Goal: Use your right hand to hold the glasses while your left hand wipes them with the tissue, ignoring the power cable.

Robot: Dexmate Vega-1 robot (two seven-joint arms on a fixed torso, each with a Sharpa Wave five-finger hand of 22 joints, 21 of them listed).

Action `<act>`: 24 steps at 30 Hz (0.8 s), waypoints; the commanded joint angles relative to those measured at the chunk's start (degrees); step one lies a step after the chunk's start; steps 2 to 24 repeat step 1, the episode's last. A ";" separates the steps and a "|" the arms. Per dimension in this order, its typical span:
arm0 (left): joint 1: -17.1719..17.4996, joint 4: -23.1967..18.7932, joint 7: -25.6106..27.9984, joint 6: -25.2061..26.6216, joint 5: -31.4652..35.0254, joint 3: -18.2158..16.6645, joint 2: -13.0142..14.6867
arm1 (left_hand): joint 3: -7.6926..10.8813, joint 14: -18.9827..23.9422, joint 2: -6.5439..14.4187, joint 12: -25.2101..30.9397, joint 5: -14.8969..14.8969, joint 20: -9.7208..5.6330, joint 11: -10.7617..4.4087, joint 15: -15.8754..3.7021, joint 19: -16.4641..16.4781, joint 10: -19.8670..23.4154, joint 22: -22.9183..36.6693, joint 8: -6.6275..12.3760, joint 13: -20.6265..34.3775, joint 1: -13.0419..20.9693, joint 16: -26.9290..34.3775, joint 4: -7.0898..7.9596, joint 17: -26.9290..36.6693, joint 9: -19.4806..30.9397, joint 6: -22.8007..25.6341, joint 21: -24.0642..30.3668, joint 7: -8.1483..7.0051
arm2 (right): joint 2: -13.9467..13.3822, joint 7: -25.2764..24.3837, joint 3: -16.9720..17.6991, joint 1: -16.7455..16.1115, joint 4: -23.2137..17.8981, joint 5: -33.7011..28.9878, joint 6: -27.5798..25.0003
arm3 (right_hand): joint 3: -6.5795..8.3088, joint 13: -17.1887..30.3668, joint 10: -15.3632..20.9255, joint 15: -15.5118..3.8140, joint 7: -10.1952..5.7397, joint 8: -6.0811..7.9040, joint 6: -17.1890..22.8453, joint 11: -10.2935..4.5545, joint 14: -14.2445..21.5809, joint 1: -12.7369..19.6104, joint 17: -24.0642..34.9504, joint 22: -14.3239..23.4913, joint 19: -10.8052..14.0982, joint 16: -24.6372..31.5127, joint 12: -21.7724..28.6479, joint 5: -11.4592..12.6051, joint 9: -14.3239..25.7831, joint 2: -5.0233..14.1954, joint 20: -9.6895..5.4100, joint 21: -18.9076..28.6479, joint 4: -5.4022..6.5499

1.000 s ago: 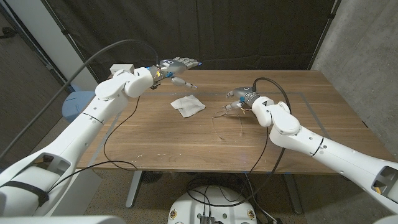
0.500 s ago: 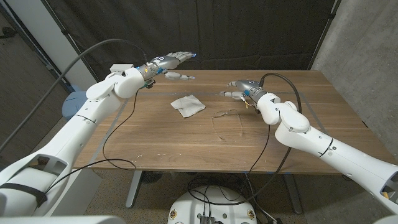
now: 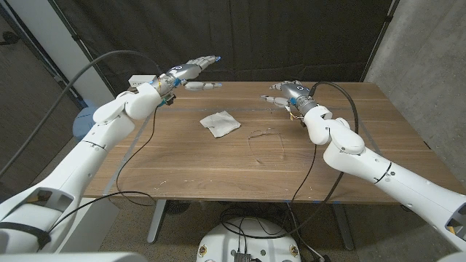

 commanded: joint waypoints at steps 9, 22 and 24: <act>1.56 2.59 0.53 1.86 -2.76 -1.21 -0.77 | -0.39 -1.07 0.05 0.37 0.02 0.54 0.02 0.44 -8.10 -0.62 0.20 0.37 0.19 -0.50 0.42 0.19 0.03 0.17 -0.06 -0.33 0.47 | 1.71 -5.70 0.01 1.60 4.51 2.05 5.10 | 0.06 0.12 0.73 0.03 0.24 0.21 0.51 -0.19 0.12 -0.44 -0.26 0.06 -0.31 0.64 0.51 -0.22 0.07 0.14 0.27 -0.17 -0.35; 1.56 2.59 0.53 1.86 -2.76 -1.21 -0.77 | -0.39 -1.07 0.05 0.37 0.02 0.54 0.02 0.44 -8.10 -0.62 0.20 0.37 0.19 -0.50 0.42 0.19 0.03 0.17 -0.06 -0.33 0.47 | 1.71 -5.70 0.01 1.60 4.51 2.05 5.10 | 0.06 0.12 0.73 0.03 0.24 0.21 0.51 -0.19 0.12 -0.44 -0.26 0.06 -0.31 0.64 0.51 -0.22 0.07 0.14 0.27 -0.17 -0.35; 1.56 2.59 0.53 1.86 -2.76 -1.21 -0.77 | -0.39 -1.07 0.05 0.37 0.02 0.54 0.02 0.44 -8.10 -0.62 0.20 0.37 0.19 -0.50 0.42 0.19 0.03 0.17 -0.06 -0.33 0.47 | 1.71 -5.70 0.01 1.60 4.51 2.05 5.10 | 0.06 0.12 0.73 0.03 0.24 0.21 0.51 -0.19 0.12 -0.44 -0.26 0.06 -0.31 0.64 0.51 -0.22 0.07 0.14 0.27 -0.17 -0.35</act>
